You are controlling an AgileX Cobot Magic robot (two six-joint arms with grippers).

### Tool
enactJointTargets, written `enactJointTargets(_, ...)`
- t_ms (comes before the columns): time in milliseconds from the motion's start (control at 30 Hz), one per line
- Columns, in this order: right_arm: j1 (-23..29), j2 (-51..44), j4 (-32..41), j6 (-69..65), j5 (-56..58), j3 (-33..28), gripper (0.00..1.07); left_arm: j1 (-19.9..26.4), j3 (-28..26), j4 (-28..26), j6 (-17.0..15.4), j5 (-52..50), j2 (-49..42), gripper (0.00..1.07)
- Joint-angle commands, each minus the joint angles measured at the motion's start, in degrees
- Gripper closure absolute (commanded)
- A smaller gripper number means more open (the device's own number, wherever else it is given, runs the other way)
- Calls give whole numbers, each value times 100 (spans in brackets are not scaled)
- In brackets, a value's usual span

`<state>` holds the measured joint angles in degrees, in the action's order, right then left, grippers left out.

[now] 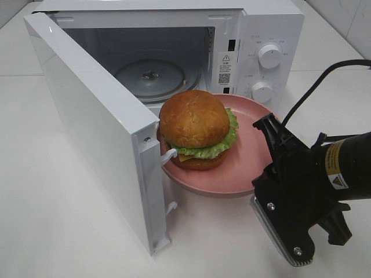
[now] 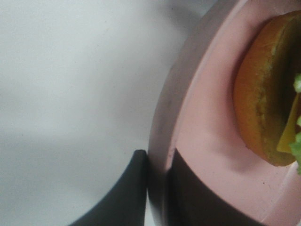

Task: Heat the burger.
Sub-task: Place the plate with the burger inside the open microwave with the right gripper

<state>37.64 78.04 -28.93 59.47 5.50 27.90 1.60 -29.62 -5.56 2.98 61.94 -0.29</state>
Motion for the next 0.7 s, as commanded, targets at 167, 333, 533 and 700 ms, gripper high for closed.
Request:
enactJointTargets(167,-86,57,1782,1908,-315,447,107,11,6,-17,23,-74,-80,6)
enactJointTargets(333,-86,315,2223,2257,-327,699,107,11,6,-17,23,-74,-80,6)
enactJointTargets(533,-269,796,2762,2796,-344,1100,107,11,6,-17,23,-74,-80,6)
enactJointTargets(700,-350,1003,2796,2882,-367,1312,107,11,6,-17,23,-74,-80,6)
